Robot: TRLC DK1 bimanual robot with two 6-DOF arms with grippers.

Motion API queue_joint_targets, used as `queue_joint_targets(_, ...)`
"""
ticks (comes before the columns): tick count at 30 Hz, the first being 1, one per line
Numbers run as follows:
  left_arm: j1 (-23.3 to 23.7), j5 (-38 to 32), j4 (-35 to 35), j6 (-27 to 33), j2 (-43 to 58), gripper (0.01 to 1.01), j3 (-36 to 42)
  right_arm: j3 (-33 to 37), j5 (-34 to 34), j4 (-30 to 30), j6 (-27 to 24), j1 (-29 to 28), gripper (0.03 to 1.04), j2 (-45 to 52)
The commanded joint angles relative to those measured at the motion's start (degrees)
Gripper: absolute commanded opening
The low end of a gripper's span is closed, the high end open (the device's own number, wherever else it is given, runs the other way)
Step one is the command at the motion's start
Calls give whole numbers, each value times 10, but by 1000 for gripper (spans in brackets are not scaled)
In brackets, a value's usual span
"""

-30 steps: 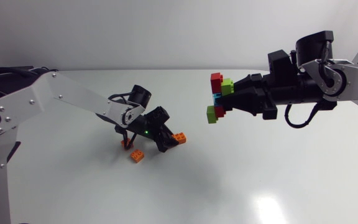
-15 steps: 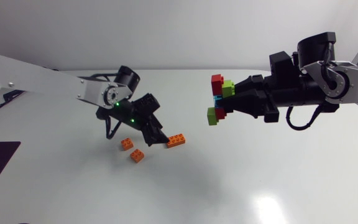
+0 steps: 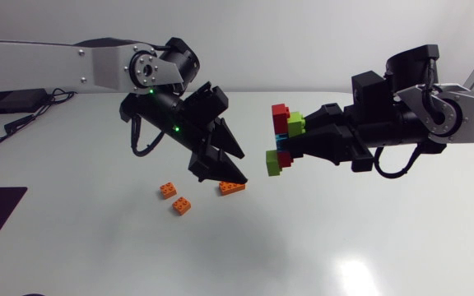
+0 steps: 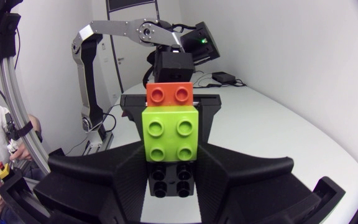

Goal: Separate the duplo bricks

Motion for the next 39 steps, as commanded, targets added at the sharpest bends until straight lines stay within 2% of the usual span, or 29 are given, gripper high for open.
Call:
queue_joint_targets(1, -6, 13, -43, 61, 13, 946, 33, -10, -13, -5, 8, 2, 156, 10)
queue_joint_targets(11, -15, 41, -55, 64, 18, 908, 57, -14, -13, -2, 21, 36, 156, 17)
queue_joint_targets(12, -15, 47, -55, 64, 19, 882, 58, -13, -13, 0, 24, 37, 156, 16)
queue_joint_targets(17, -18, 71, -49, 61, 22, 823, 57, -14, -11, 39, 64, 30, 156, 17)
queue_joint_targets(23, -22, 87, -20, 36, 24, 821, 57, -23, -9, 102, 121, 23, 156, 15)
queue_joint_targets(26, -26, 91, -2, 21, 24, 820, 56, -22, -7, 108, 129, 24, 156, 14)
queue_joint_targets(28, -29, 91, 8, 10, 26, 764, 56, -22, -6, 108, 130, 24, 156, 13)
queue_joint_targets(31, -31, 91, 13, 8, 29, 743, 56, -23, -6, 108, 130, 24, 156, 12)
queue_joint_targets(35, -31, 89, 14, 8, 31, 608, 58, -29, -5, 113, 129, 24, 156, 10)
queue_joint_targets(39, -32, 74, 13, 8, 31, 590, 63, -32, -5, 115, 129, 24, 156, 7)
